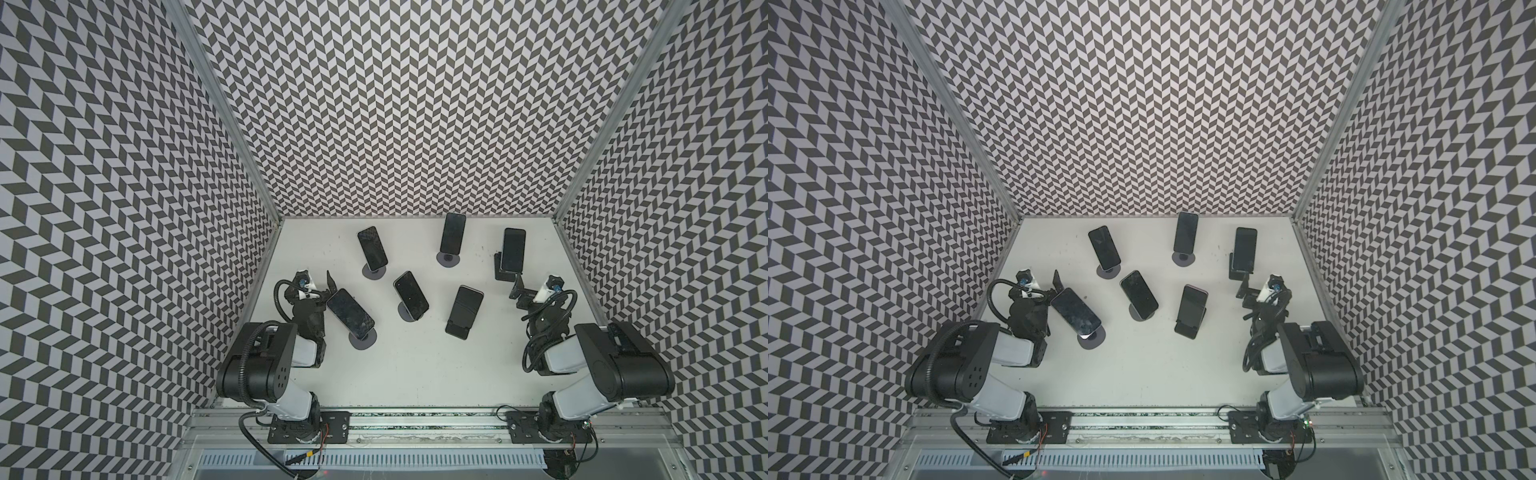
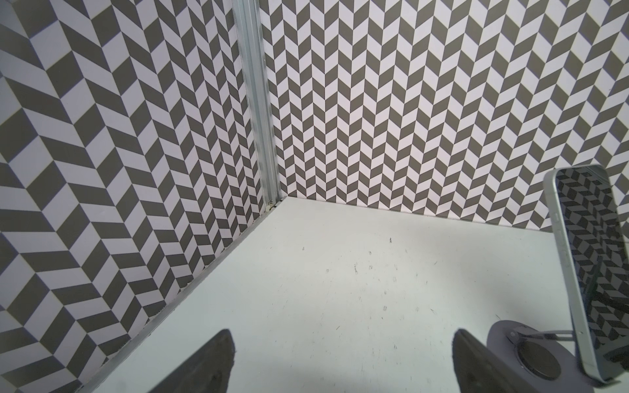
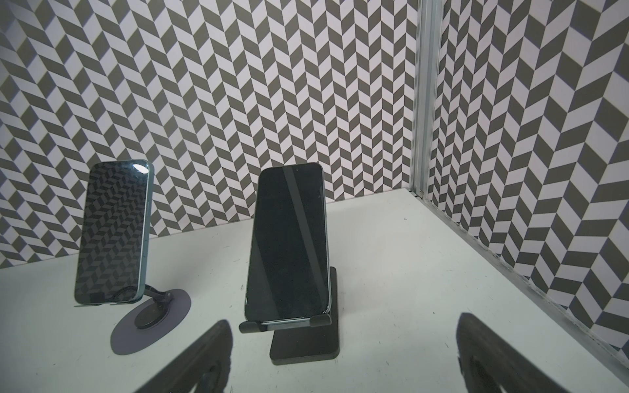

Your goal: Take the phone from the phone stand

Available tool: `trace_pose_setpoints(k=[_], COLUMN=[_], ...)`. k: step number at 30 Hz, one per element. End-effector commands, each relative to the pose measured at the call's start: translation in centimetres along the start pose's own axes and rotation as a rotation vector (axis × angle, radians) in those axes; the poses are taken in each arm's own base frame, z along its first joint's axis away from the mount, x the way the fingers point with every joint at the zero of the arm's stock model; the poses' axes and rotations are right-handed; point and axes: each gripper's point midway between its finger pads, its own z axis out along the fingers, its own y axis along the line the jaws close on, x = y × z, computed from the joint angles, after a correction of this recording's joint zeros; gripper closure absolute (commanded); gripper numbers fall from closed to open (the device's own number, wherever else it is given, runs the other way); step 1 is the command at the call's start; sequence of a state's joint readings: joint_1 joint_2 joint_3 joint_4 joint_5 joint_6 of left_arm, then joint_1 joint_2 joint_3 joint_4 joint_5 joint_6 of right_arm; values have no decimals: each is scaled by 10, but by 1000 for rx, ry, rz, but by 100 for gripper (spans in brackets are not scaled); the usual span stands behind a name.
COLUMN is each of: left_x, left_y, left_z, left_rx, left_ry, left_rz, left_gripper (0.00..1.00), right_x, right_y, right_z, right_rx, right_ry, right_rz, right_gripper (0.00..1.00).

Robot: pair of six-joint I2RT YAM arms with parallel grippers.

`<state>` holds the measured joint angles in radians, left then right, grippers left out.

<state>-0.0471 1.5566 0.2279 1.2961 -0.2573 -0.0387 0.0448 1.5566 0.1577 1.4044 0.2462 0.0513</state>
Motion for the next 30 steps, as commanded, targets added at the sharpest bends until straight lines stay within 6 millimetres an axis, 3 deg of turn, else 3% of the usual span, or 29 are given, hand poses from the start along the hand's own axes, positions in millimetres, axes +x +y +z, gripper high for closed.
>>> trace_pose_setpoints(k=[1,9,15,30], left_x=[-2,-4,-14,-13], left_y=[-1,2,11,12], left_z=[1,-3,-19,-19], left_rx=[1,-6,-33,-32], left_ry=[-7,-22,-83,-79], left_rz=[-1,-11,-41,-44], left_gripper=[0,0,0,0], right_x=[-7,-8,-9,-15], right_y=[7,6,6,7], right_z=[7,7,5,6], right_rx=[-12,-8,-7,-12], right_ry=[-21,-25,-32,-30], right_rz=[-10,-8,-2,1], right_gripper=[0,0,0,1])
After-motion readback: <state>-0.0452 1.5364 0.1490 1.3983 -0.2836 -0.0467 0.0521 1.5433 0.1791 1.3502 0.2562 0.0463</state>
